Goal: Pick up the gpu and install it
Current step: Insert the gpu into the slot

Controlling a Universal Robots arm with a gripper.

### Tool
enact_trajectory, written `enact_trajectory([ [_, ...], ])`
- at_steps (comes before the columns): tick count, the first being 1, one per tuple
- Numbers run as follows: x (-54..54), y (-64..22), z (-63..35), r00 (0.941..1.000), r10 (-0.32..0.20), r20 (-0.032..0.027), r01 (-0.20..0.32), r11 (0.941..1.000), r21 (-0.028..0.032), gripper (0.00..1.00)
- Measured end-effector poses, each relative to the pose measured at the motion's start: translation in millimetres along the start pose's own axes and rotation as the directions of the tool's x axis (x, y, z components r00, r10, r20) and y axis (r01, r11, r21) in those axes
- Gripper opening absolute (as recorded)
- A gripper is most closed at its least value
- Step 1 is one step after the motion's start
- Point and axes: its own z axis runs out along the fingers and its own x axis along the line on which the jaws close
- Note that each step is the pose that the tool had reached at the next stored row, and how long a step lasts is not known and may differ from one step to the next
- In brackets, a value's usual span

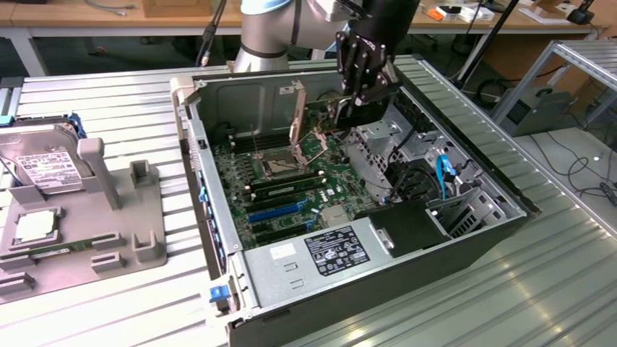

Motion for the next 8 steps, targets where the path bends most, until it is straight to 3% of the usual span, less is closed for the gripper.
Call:
enact_trajectory([
  [8, 0.3, 0.0, 2.4, 1.0, 0.0, 0.0015, 0.0, 1.0, 0.0001, 0.27],
])
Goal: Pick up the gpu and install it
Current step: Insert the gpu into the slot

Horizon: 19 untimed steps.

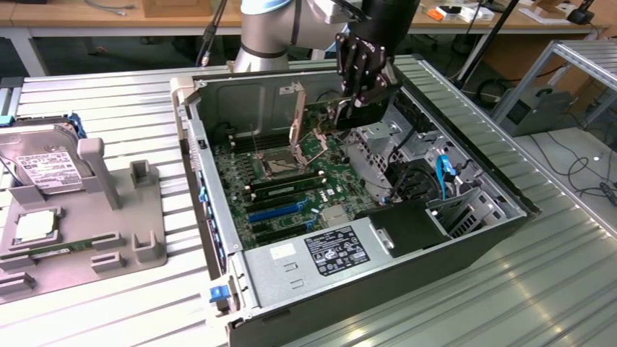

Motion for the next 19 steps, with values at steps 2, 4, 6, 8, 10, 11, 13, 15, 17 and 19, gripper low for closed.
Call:
enact_trajectory([
  [2, 0.1, 0.0, 0.6, 1.0, 0.0, 0.0003, 0.0, 1.0, 0.0, 0.27],
  [4, 0.1, 0.0, 1.2, 1.0, 0.0, 0.0007, 0.0, 1.0, 0.0001, 0.27],
  [6, 0.2, 0.0, 1.9, 1.0, 0.0, 0.0013, 0.0, 1.0, 0.0001, 0.27],
  [8, 0.3, 0.1, 2.6, 1.0, 0.0, 0.0018, 0.0, 1.0, 0.0001, 0.27],
  [10, 0.6, 0.1, 3.6, 1.0, 0.0, 0.0027, 0.0, 1.0, 0.0001, 0.27],
  [11, 0.7, 0.1, 4.0, 1.0, 0.0, 0.0029, 0.0, 1.0, 0.0001, 0.27],
  [13, 1.0, 0.1, 4.9, 1.0, 0.0, 0.0036, 0.0, 1.0, 0.0002, 0.27],
  [15, 1.3, 0.1, 5.6, 1.0, 0.0, 0.0044, 0.0, 1.0, 0.0002, 0.27],
  [17, 1.6, 0.2, 6.4, 1.0, 0.0, 0.005, 0.0, 1.0, 0.0002, 0.27],
  [19, 1.8, 0.2, 6.8, 1.0, 0.0, 0.0054, 0.0, 1.0, 0.0003, 0.27],
])
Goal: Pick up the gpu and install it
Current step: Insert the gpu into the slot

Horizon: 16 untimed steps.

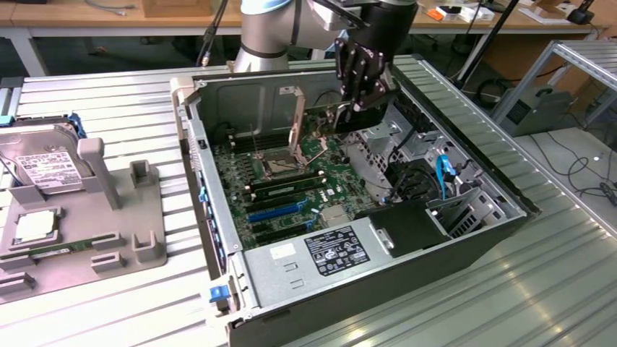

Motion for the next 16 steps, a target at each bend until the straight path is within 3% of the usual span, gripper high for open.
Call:
enact_trajectory([
  [16, 2.2, 0.2, 5.0, 1.0, 0.0, 0.003, 0.0, 1.0, 0.0001, 0.27],
])
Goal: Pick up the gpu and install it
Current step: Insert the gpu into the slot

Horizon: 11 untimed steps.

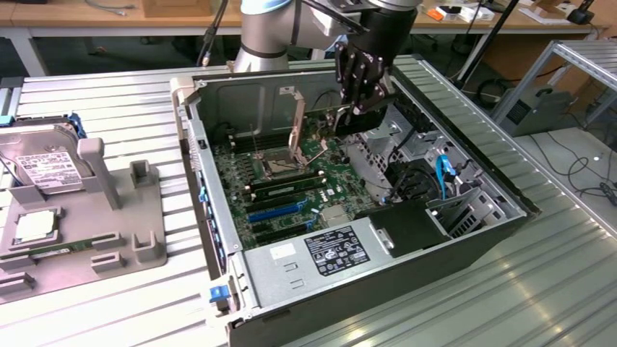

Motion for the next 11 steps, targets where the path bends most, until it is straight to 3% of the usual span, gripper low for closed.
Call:
enact_trajectory([
  [11, 1.4, 1.4, 2.2, 1.0, 0.0, 0.0004, 0.0, 1.0, 0.0, 0.27],
])
